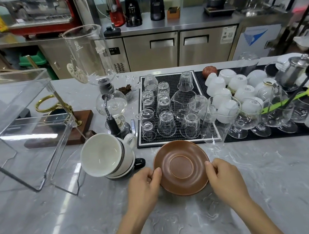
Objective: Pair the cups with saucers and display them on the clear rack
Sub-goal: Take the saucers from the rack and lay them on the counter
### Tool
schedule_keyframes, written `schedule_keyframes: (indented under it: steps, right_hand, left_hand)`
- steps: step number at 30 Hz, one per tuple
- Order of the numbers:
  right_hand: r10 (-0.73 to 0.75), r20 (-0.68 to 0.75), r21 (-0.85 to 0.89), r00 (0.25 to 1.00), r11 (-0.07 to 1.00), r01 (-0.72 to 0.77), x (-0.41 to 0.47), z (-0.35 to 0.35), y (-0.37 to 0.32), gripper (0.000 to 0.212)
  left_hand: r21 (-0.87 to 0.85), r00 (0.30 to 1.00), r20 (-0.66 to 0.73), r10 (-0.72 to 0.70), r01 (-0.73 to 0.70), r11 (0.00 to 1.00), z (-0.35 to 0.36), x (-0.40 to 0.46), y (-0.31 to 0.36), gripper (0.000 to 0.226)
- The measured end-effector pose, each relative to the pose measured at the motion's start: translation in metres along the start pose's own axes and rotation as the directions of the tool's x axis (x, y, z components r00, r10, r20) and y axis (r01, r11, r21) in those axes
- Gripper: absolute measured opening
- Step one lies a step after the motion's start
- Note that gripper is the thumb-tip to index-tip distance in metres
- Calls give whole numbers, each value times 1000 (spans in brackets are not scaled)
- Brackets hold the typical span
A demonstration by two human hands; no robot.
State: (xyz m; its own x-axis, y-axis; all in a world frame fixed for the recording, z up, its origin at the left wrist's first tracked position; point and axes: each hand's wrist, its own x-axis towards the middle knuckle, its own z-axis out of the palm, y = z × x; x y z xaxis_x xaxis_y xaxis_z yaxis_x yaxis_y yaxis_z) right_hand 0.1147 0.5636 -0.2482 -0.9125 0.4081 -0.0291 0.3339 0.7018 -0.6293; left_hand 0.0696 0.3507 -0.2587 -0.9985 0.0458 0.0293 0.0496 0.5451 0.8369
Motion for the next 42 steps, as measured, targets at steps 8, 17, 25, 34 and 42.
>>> schedule_keyframes:
  steps: [8, 17, 25, 34, 42]
  right_hand:
    - [-22, -21, 70, 1000, 997, 23, -36, -12, -14, 45]
    - [-45, 42, 176, 998, 984, 37, -84, 7, -30, 46]
    - [-93, 115, 172, 989, 982, 72, -115, 50, -47, 44]
    - [-99, 210, 92, 973, 992, 81, -137, 95, -83, 42]
    - [-87, 239, 26, 967, 996, 84, -147, 116, -102, 41]
  left_hand:
    - [-45, 997, -6, 73, -73, 996, -25, -23, 0, 48]
    - [-80, 999, 19, 44, -43, 996, -68, -65, -30, 47]
    - [-9, 999, 25, -29, 30, 1000, -114, -91, -67, 44]
    - [83, 997, -1, -77, 77, 994, -155, -109, -115, 48]
    - [154, 995, -6, -100, 99, 983, -171, -112, -137, 50]
